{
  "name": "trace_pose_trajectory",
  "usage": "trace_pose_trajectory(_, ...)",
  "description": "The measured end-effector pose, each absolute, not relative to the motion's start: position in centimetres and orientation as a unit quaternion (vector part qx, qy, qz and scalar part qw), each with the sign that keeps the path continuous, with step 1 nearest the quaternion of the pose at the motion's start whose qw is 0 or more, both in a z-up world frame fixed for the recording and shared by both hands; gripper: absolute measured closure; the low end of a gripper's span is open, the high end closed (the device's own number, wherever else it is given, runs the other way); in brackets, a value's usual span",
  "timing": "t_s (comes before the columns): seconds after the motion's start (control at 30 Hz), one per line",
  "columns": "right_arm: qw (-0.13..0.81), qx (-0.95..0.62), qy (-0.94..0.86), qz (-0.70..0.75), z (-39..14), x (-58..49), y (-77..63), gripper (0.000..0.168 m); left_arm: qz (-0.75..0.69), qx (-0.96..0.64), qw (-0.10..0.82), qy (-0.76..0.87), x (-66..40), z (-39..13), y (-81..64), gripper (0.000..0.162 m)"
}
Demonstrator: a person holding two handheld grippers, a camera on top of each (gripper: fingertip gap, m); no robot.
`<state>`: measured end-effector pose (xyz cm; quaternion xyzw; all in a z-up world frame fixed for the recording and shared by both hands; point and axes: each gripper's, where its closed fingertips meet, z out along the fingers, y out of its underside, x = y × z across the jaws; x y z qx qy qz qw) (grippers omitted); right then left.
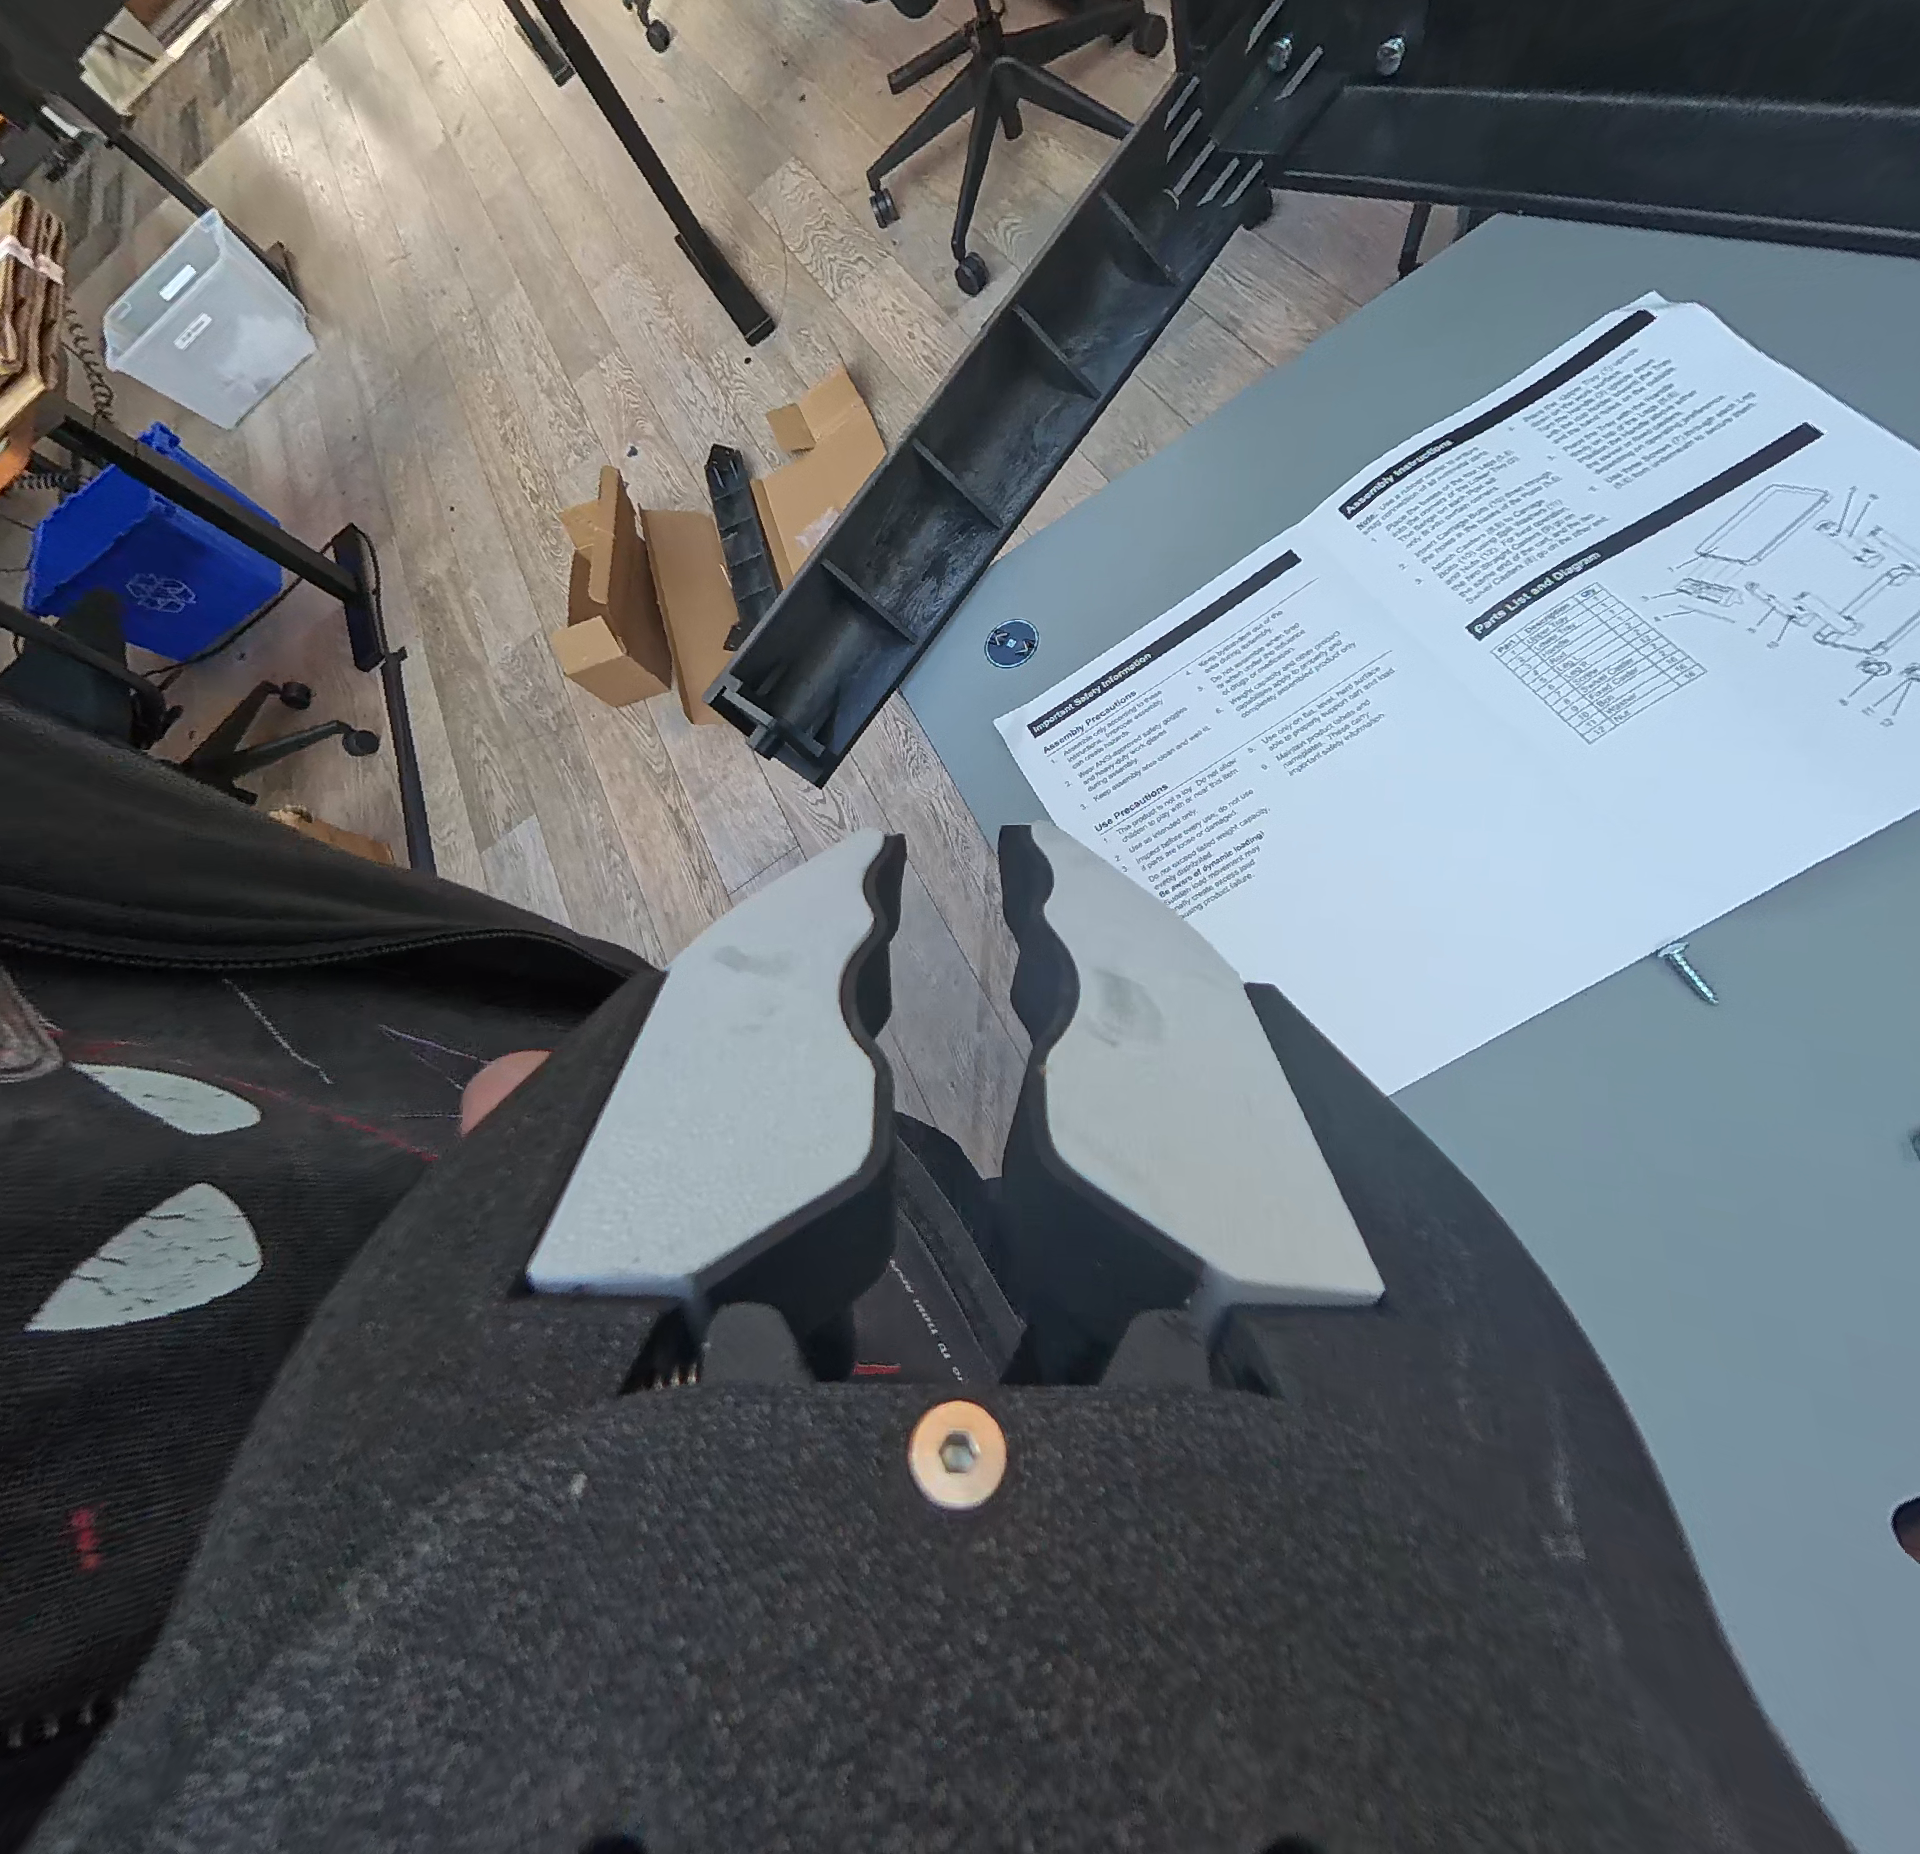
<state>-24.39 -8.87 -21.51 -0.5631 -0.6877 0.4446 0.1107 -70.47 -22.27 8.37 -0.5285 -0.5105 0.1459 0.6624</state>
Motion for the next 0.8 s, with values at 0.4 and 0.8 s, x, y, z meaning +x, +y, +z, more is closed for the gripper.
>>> trace_pose_trajectory(0.4, 0.124, -0.593, -0.655, 0.451, -22.1, -21.7, -7.3, 0.15, 0.196, -0.5, 0.655, -0.532, -70.5, 10.0, -21.4, 0.117)
trace_pose_trajectory(0.8, 0.17, -0.61, -0.631, 0.448, -22.4, -18.2, -0.8, 0.15, 0.133, -0.666, 0.704, -0.21, -48.6, 6.3, -10.6, 0.114)
